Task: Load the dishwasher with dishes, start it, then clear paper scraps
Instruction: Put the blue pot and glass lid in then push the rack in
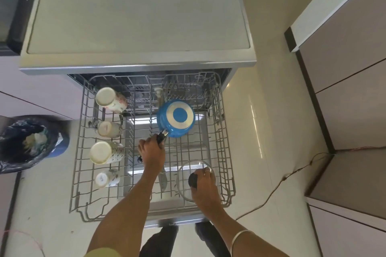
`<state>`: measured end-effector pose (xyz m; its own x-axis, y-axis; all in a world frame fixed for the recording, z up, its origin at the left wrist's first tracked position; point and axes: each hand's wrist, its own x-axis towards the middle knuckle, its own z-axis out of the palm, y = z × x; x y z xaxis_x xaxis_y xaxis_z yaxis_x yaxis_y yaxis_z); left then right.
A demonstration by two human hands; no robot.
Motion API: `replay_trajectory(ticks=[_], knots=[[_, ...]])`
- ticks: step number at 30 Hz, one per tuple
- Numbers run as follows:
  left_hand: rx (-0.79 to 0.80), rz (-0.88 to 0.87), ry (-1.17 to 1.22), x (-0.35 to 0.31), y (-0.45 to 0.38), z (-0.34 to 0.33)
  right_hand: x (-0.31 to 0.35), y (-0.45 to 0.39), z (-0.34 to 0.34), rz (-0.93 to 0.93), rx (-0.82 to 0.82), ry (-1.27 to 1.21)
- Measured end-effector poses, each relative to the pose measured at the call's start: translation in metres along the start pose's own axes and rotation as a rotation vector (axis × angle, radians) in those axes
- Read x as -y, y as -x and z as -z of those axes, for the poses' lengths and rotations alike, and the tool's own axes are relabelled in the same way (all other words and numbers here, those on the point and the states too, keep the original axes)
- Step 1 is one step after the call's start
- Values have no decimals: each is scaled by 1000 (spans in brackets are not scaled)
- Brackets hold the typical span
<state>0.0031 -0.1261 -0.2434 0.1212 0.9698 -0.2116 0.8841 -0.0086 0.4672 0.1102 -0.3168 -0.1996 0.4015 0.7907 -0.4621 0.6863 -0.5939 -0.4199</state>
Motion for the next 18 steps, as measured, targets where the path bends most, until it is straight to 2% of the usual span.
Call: replay_trajectory(ticks=[6,18], knots=[[5,-27,-66,0,-1,4,-3,-6,-10,-55,-46,-119],[67,-149,-151,11,23,21,-3,7,-8,-42,-105,-22]])
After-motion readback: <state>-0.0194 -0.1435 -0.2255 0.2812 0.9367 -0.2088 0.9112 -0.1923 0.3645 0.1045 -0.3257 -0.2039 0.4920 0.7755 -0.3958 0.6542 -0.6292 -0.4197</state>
